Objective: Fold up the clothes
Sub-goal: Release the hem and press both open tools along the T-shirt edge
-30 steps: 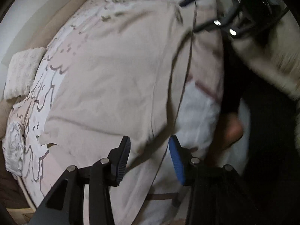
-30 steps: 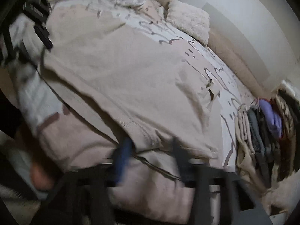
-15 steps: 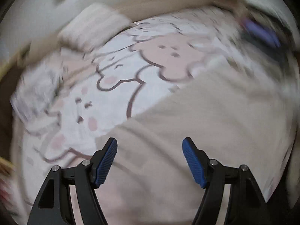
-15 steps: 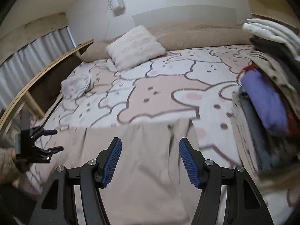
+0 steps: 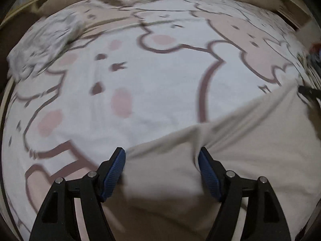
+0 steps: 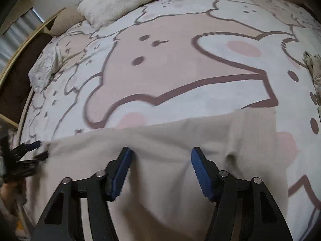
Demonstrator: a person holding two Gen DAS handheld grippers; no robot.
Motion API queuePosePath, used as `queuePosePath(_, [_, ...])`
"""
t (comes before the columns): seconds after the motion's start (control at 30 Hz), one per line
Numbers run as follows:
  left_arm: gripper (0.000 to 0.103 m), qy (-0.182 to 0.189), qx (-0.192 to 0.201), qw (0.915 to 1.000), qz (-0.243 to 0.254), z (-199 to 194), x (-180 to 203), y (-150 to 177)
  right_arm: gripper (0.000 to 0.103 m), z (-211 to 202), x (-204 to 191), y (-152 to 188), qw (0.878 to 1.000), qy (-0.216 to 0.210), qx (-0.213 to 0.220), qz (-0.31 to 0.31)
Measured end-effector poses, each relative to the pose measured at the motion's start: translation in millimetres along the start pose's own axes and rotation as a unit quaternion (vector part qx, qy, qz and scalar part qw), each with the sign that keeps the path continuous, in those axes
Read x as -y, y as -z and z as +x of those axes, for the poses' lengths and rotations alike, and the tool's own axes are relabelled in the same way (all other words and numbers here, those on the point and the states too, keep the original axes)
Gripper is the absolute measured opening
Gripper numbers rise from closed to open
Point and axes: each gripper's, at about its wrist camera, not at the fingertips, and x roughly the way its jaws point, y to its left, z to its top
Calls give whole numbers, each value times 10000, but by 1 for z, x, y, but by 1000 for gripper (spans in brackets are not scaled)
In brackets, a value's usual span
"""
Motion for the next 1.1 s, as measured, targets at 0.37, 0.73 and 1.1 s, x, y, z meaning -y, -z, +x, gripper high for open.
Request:
queuePosePath(0.37, [74, -193, 659, 9974, -195, -47, -30, -15, 59, -42, 14, 13, 9968, 572, 495, -270])
queuePosePath(0.73, [42, -5, -235, 9921, 1228, -2, 6, -14, 59, -16, -11, 1, 9971, 322, 338, -605])
queuePosePath(1.1, [4, 361, 168, 9970, 670, -31, -1, 9, 60, 4, -5, 18, 9920, 521, 621, -971])
